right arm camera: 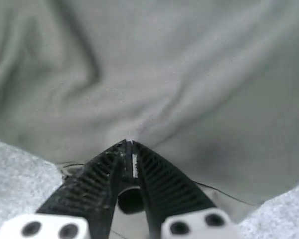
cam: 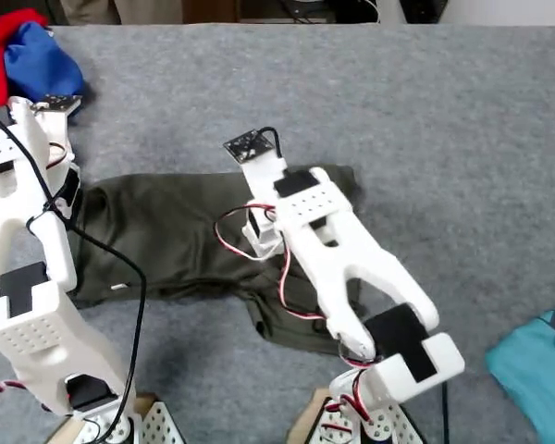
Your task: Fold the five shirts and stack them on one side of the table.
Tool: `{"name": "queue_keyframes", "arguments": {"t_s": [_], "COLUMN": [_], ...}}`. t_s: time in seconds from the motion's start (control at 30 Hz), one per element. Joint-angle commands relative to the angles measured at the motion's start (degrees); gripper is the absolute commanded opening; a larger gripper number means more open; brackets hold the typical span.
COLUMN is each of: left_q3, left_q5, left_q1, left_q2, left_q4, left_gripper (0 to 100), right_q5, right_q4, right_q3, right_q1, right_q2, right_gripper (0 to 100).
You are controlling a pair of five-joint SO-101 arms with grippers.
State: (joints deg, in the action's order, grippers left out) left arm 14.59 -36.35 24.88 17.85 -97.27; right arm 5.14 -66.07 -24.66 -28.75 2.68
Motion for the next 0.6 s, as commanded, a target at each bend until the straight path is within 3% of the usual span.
{"name": "queue_keyframes", "arguments": {"t_s": [0.0,0.3,0.57], "left_q3": [0.7,0.7,1.0], "left_q5": [0.6,0.6,0.5], "left_q1": [-0.4,-0.6,-0.6], "left_q2": [-2.8,-2.8,-2.8], "left_q4": [0.4,0.4,0.4], "left_gripper": [2,2,2], "right_q5": [0.8,0.4,0.3], "right_q4": [-1.3,-3.0,-13.6], "right_q3": [3.0,2.1,2.4], "right_q1": [-0.8,-0.8,-2.3], "right_q2": [0.2,4.4,2.2], "right_gripper": [0.9,0.5,0.5]}}
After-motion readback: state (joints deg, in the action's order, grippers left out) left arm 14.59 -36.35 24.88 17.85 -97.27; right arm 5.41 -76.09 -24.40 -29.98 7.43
